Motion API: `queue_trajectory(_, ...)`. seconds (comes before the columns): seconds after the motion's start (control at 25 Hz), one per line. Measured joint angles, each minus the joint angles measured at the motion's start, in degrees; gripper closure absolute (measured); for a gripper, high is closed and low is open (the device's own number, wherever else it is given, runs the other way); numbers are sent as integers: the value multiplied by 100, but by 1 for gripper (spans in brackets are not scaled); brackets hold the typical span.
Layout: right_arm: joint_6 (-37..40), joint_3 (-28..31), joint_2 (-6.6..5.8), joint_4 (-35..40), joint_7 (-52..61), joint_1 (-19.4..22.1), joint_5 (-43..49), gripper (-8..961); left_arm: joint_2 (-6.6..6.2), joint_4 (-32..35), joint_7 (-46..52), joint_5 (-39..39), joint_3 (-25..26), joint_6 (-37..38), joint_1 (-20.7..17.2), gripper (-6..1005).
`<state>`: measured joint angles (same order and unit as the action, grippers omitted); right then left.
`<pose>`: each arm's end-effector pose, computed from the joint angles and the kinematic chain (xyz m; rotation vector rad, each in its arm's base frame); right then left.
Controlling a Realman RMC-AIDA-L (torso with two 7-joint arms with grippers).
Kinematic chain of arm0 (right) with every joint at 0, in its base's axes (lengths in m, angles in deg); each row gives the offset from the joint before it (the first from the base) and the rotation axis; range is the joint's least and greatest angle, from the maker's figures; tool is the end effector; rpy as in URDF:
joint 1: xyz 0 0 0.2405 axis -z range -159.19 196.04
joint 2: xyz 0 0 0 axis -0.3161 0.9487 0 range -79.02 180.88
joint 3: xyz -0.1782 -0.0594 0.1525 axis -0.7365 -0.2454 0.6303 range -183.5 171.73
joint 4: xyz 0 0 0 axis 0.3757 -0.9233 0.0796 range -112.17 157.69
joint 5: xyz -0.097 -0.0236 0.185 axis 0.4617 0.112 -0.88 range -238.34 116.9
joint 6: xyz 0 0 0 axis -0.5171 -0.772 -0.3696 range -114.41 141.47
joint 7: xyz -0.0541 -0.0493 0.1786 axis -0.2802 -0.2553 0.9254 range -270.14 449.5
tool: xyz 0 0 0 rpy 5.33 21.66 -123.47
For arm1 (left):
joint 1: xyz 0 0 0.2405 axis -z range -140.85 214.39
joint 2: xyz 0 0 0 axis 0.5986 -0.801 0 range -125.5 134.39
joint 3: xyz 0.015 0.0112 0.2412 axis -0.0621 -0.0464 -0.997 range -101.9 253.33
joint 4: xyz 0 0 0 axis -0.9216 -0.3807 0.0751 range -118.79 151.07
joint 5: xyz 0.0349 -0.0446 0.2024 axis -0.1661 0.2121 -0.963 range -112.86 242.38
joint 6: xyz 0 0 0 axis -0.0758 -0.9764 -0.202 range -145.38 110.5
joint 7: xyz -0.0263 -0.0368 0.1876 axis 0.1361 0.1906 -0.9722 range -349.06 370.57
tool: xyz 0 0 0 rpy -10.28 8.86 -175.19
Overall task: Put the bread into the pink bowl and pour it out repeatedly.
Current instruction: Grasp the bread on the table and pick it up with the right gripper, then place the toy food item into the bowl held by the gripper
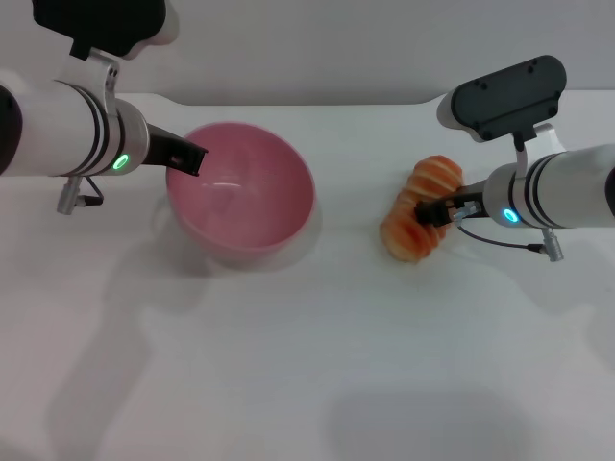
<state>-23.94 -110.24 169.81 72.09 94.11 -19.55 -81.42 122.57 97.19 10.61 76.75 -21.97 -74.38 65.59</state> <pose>0.2381 0.4236 -0.1105 -2.1083 1.0242 -0.2162 -0.1810 0.4191 -0.0336 -2.0788 -0.8572 0.1765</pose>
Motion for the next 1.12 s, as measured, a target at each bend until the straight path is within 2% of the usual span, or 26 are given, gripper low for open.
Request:
queue_trajectory(0.24,-233,-7,3,451,-4,192,91,355,0,12,-3,13,-57,0,-9,958)
queue_trajectory(0.28,-394,-9,8,901,-5,373,233,368,0,12,-3,18,-59,0,-9,958)
queue_trajectory(0.32,-394,-9,8,901,-5,373,233,375,0,12,-3,22,-66,0,-10,958)
queue_trajectory(0.4,-653,-9,15,1546,11,613,447,390,0,11,-3,22,-72,0,-16,958)
queue_trajectory(0.68,-1183,-54,27,2580,29,950,648,462,6,7,-3,26,-162,-1,-17,958)
queue_trajectory(0.84,-1618,-128,27,3572,0,1220,671,501,9,6,-3,79,-207,-1,-22,958)
queue_trajectory(1.12,-2452,-302,38,5078,43,1378,1040,540,18,-3,3,183,-379,-1,-2,958)
